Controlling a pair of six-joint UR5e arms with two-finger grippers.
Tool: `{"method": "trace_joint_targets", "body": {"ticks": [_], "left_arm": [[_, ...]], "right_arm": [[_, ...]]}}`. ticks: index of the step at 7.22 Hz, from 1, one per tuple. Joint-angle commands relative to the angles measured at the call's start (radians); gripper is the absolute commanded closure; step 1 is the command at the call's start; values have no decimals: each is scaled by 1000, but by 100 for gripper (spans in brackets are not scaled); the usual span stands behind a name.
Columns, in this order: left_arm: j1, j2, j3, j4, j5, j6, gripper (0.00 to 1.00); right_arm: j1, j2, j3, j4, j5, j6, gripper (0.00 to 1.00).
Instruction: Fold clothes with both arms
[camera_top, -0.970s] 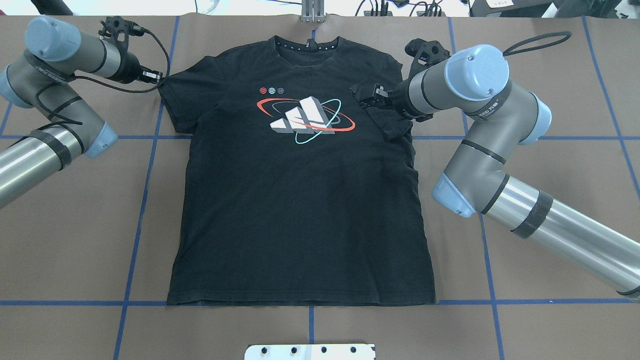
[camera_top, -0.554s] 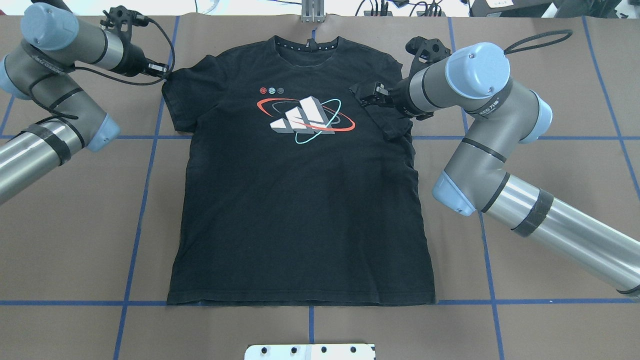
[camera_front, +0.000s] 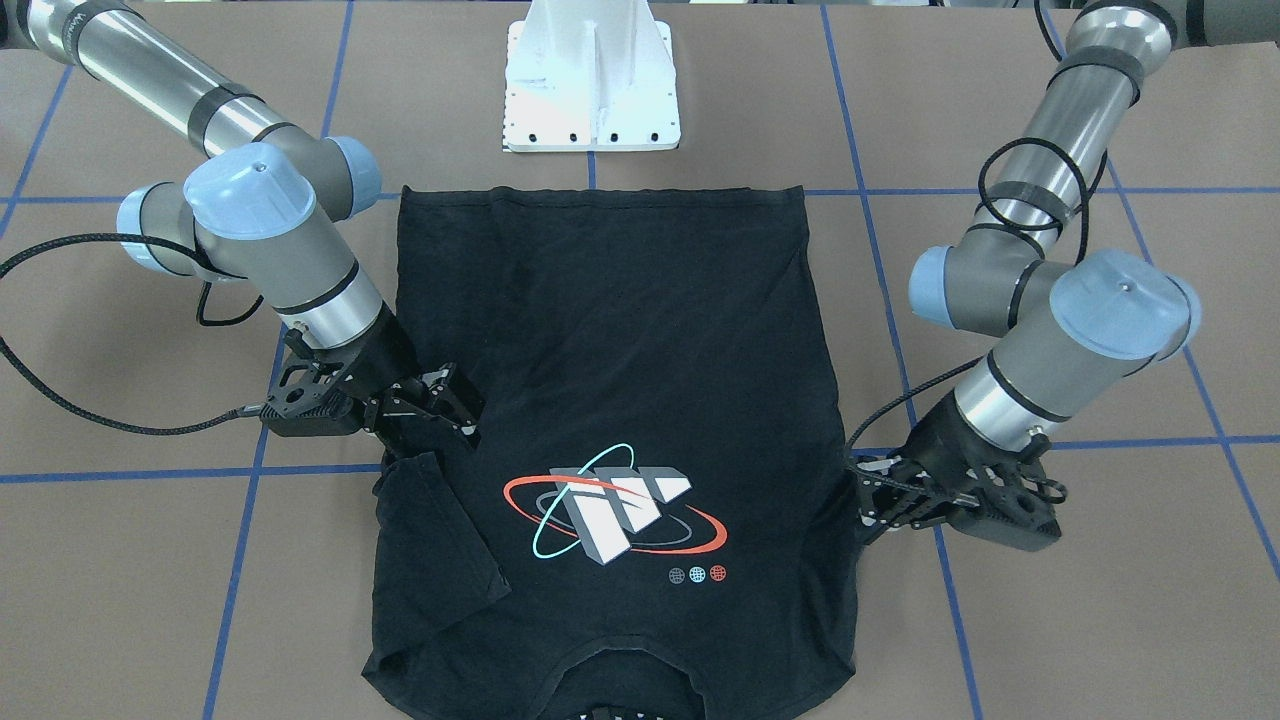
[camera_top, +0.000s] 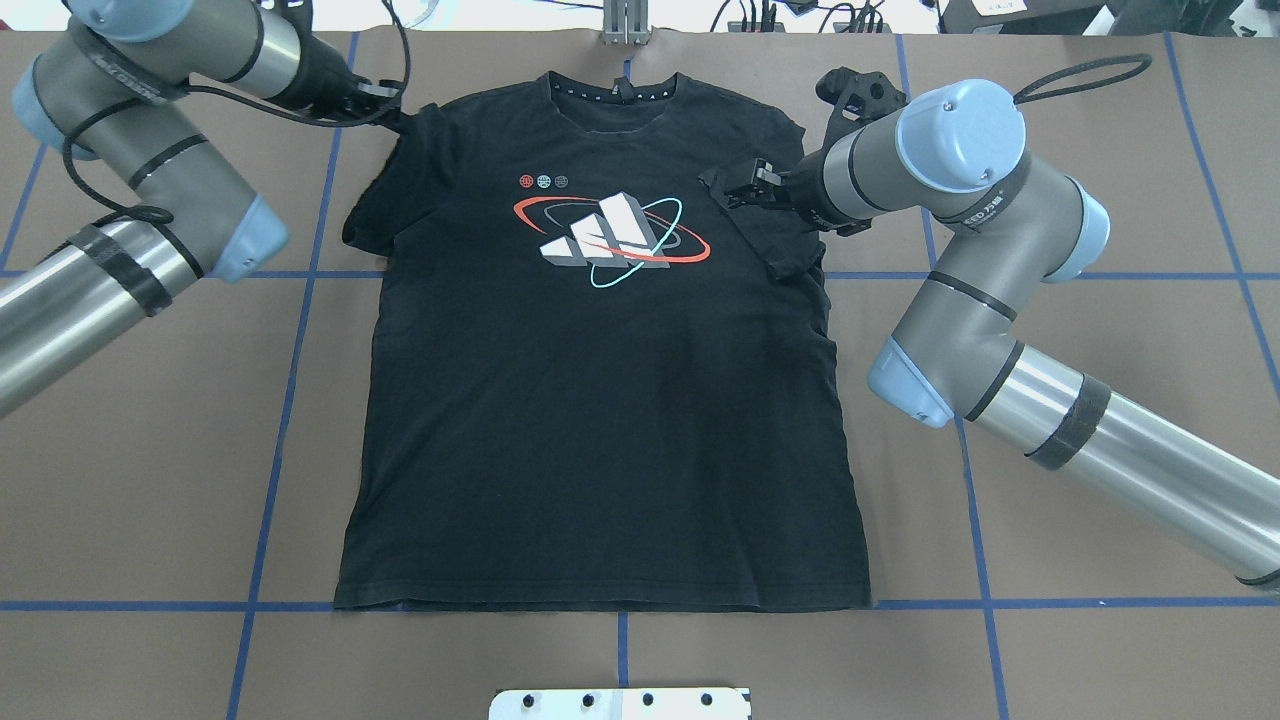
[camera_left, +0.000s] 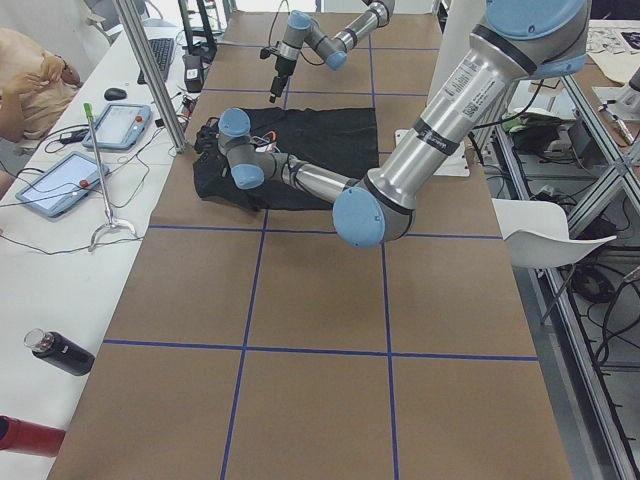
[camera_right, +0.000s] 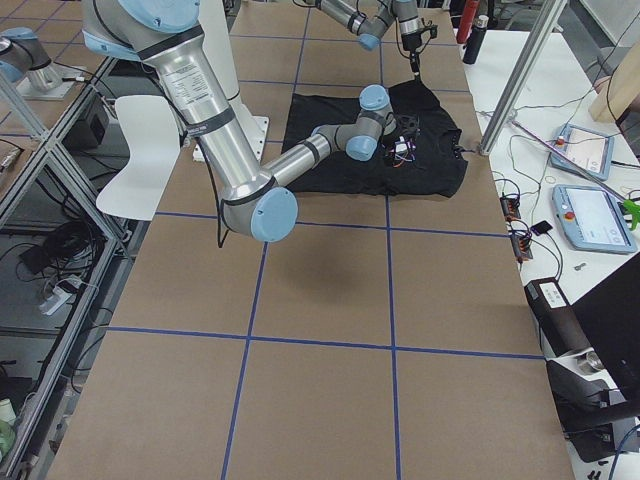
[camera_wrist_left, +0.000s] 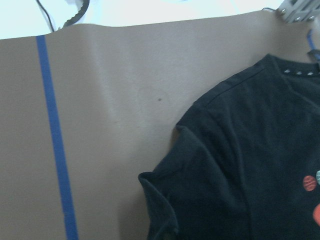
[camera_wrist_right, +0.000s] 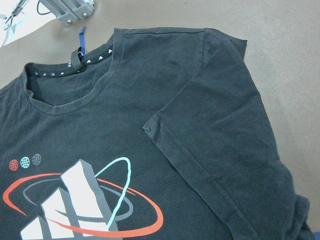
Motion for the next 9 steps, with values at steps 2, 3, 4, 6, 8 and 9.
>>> {"method": "trace_joint_targets", "body": {"ticks": [2, 3, 4, 6, 8, 9], "left_arm": [[81, -89, 34, 9, 127, -143, 100], [92, -93, 57, 8, 137, -155, 100], [101, -94, 62, 5, 179, -157, 100], [107, -96, 58, 5, 200, -202, 30], [105, -73, -12, 14, 192, -206, 25], [104, -44, -83, 23, 190, -206, 25]], "right_arm": [[0, -2, -1, 0, 0, 0, 1], [0, -2, 0, 0, 0, 2, 1], [0, 0, 0, 0, 0, 3, 1], [-1, 0, 0, 1, 0, 8, 1], [-1, -5, 7, -6, -3, 20, 1], [-32, -9, 14, -14, -32, 73, 1]]}}
